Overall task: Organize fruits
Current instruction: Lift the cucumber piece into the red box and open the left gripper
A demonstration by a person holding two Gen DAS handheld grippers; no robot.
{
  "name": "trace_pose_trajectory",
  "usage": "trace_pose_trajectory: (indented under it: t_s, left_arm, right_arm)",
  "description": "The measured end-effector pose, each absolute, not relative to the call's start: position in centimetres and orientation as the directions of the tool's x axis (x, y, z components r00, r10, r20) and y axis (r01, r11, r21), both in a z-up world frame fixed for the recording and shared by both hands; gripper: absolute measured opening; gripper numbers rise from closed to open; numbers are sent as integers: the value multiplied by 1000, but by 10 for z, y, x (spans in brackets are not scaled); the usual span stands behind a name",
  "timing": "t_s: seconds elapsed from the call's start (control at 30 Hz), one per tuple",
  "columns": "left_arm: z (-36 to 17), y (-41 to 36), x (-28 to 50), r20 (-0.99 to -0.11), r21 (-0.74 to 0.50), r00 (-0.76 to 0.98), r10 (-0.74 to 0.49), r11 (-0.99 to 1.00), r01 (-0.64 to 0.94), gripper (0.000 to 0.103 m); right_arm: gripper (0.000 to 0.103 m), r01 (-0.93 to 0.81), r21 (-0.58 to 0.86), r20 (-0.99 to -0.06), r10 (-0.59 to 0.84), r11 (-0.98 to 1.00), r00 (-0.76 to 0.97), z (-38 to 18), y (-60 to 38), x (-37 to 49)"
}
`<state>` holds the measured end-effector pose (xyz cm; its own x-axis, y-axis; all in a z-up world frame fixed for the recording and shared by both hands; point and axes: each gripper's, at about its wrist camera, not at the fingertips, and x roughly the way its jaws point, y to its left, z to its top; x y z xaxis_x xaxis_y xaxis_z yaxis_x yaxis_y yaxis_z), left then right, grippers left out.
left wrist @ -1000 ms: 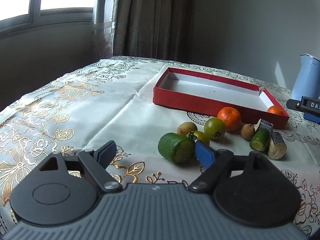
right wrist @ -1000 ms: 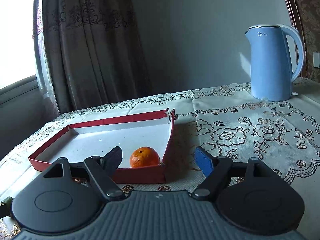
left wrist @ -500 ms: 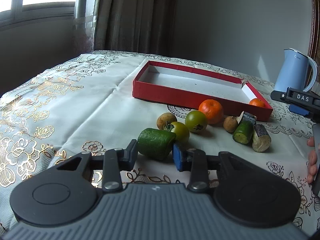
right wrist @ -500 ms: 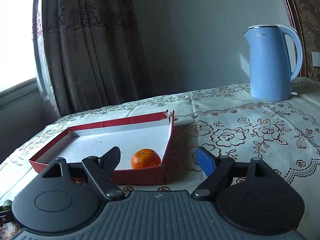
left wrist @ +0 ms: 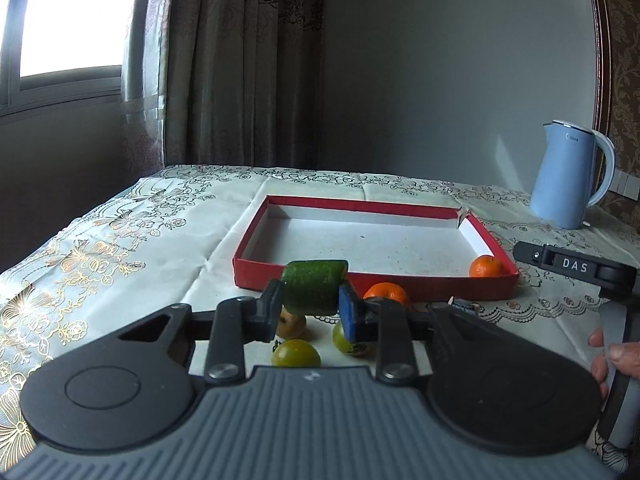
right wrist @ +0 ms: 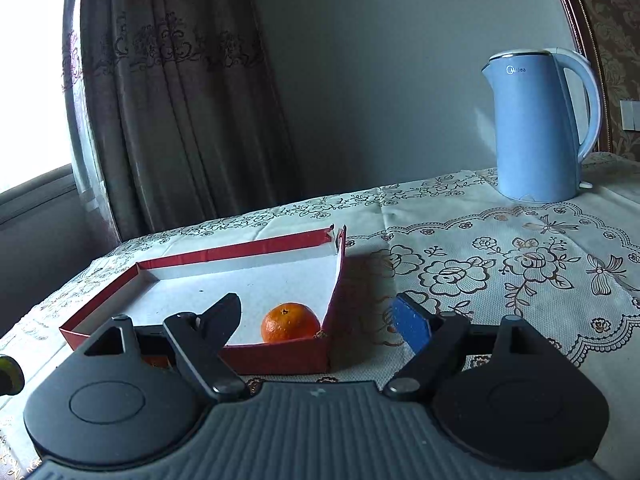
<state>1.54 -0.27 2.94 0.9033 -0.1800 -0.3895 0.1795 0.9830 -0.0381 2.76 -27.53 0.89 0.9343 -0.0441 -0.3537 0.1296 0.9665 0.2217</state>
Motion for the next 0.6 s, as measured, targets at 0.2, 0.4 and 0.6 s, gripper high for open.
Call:
trace_pose_trajectory:
  t_s: [0.2,0.4,0.6]
  left_arm:
    - [38,-21,76,-406,-47,896,-181,983,177,27]
    - [22,-35,119,-457,-8,877,-150,986,165,27]
    - [18,-23,106,-429,-13,899,-84,996,87,84]
  right_arm:
    - [83,144,258,-367,-41,955,929,7,-281,30]
    - [83,161,303,-382,-35,939,923,4,-290,33]
    - [83,154,313,-384,-24,937,923,3,-291,34]
